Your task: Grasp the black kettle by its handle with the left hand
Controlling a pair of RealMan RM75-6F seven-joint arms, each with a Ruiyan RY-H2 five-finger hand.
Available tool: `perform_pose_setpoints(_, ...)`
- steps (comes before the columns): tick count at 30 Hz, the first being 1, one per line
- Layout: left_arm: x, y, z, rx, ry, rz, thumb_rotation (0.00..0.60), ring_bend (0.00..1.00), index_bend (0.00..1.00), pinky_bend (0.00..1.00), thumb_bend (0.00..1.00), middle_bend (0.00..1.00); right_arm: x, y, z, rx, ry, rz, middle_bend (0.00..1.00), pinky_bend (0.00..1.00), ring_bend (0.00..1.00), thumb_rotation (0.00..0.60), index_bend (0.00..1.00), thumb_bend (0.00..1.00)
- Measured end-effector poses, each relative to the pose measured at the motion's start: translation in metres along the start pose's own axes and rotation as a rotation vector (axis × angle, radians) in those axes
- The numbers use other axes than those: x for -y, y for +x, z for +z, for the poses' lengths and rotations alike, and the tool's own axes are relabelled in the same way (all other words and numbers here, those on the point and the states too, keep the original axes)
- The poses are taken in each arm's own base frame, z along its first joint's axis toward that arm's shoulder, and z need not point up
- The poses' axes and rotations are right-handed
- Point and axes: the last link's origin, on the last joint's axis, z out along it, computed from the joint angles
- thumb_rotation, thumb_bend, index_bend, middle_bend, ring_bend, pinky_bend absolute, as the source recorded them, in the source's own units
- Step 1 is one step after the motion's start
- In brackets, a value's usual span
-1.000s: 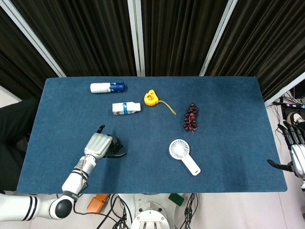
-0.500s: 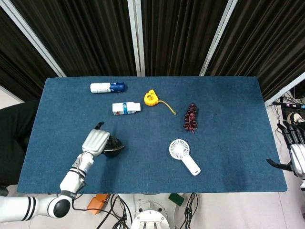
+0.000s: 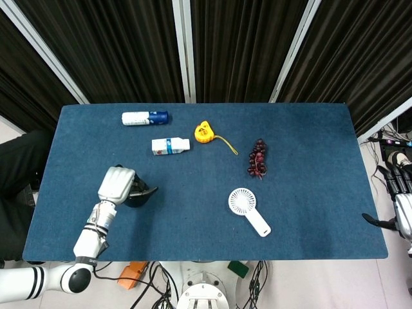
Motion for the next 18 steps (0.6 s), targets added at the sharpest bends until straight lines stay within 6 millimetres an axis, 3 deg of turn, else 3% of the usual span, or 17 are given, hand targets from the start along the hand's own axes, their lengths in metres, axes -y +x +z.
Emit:
perform_pose_setpoints(5,0.006,0.004,-0.001,-0.013,0.031,0.002,0.311,1.00,1.00,0.51,0.08,1.00,0.001,0.004,-0.001,-0.012,0.004,-0.005,0.03,0.00,0.00,0.600,0.00,0.00)
perform_pose_setpoints(8,0.009,0.004,-0.001,-0.017,0.043,0.002,0.365,1.00,1.00,0.52,0.11,1.00,0.002,0.004,-0.002,-0.010,0.005,-0.005,0.03,0.00,0.00,0.600,0.00,0.00)
perform_pose_setpoints(13,0.014,0.005,-0.001,-0.021,0.071,-0.017,0.356,1.00,1.00,0.54,0.12,1.00,0.002,0.002,-0.002,-0.007,0.004,-0.002,0.03,0.00,0.00,0.600,0.00,0.00)
perform_pose_setpoints(18,0.017,0.005,0.000,-0.026,0.095,-0.033,0.254,1.00,1.00,0.55,0.19,1.00,0.002,0.002,-0.002,-0.008,0.005,-0.001,0.03,0.00,0.00,0.600,0.00,0.00)
